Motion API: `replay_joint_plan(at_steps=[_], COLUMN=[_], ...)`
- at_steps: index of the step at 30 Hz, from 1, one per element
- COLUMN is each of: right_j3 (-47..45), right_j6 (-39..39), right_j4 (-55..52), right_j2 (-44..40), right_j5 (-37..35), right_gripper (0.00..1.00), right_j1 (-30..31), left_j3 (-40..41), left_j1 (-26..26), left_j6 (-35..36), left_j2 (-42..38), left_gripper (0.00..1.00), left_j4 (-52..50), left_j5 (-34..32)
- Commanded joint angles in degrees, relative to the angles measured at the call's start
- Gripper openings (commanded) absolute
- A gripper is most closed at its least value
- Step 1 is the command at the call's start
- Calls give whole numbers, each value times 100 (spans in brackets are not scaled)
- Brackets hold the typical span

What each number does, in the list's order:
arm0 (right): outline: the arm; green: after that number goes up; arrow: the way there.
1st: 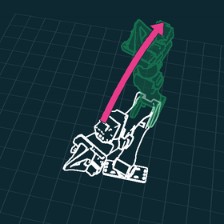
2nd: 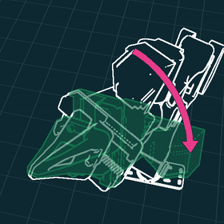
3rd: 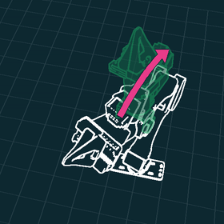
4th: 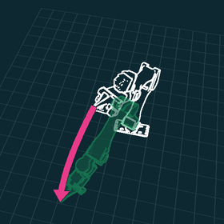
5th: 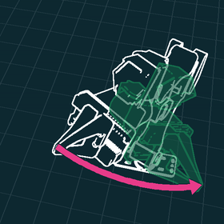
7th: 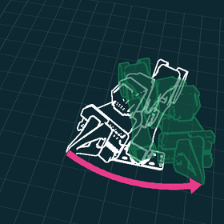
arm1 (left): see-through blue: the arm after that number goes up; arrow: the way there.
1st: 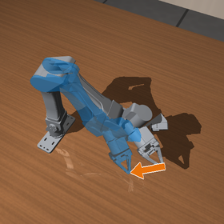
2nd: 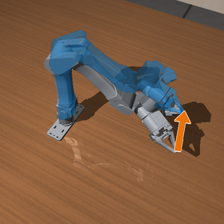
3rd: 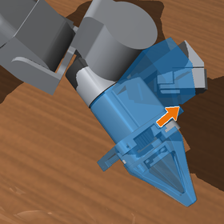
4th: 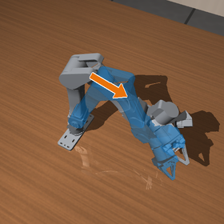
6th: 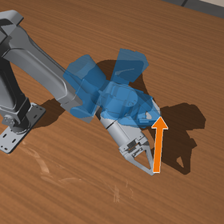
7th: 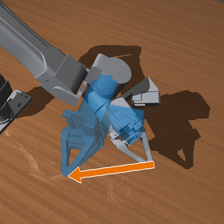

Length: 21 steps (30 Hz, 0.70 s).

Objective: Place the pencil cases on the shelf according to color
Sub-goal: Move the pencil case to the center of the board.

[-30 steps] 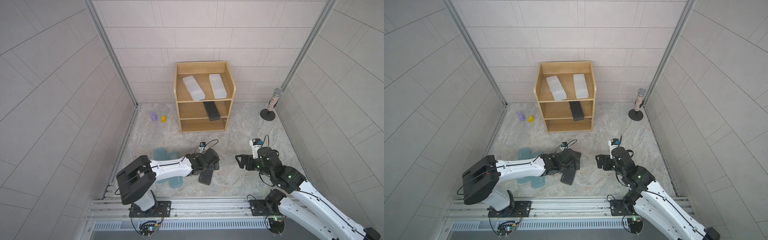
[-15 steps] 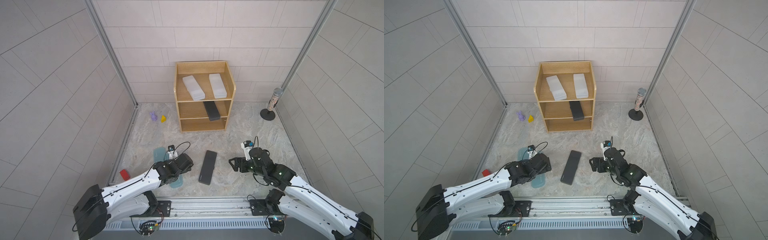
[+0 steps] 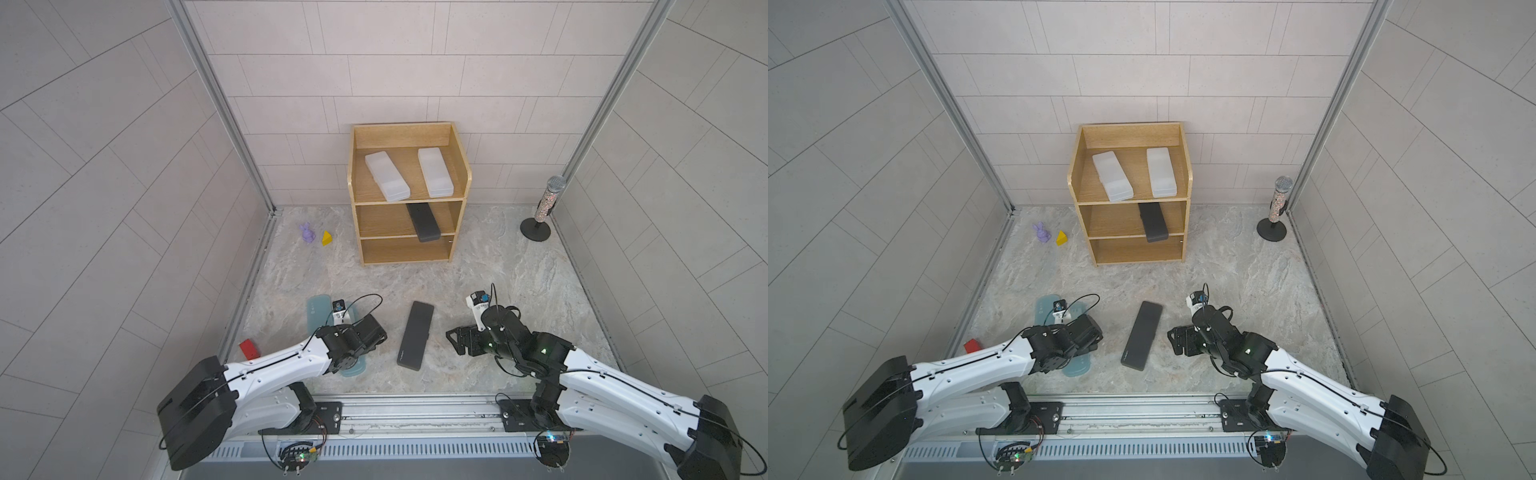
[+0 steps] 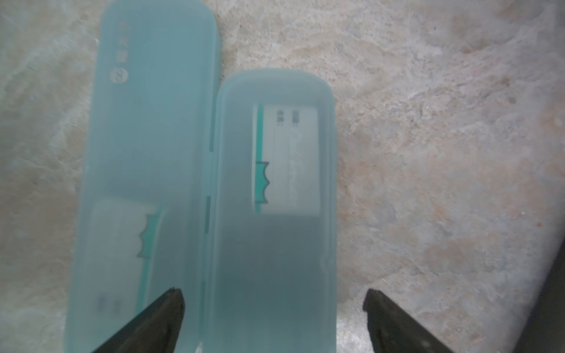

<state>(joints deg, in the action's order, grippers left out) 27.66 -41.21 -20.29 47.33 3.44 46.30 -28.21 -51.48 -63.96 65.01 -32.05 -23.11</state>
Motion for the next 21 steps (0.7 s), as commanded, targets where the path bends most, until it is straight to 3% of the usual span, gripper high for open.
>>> replay_joint_plan(at_steps=[1, 12, 16, 21], right_j3=[-31, 45, 375, 769], right_j6=[-47, -123, -333, -718], right_j4=[89, -238, -638, -688], right_j2=[48, -51, 179, 806], right_j5=[-221, -409, -590, -1287], right_gripper=[91, 92, 95, 99], right_j1=[28, 102, 227, 1047], left_j3=[160, -308, -209, -22], left_j1=[22, 16, 16, 34], left_j6=[-116, 174, 262, 605], left_j2=[138, 957, 472, -379], left_gripper=[100, 100, 100, 100], left_j4=[620, 1094, 909, 594], left_j5=[235, 677, 489, 180])
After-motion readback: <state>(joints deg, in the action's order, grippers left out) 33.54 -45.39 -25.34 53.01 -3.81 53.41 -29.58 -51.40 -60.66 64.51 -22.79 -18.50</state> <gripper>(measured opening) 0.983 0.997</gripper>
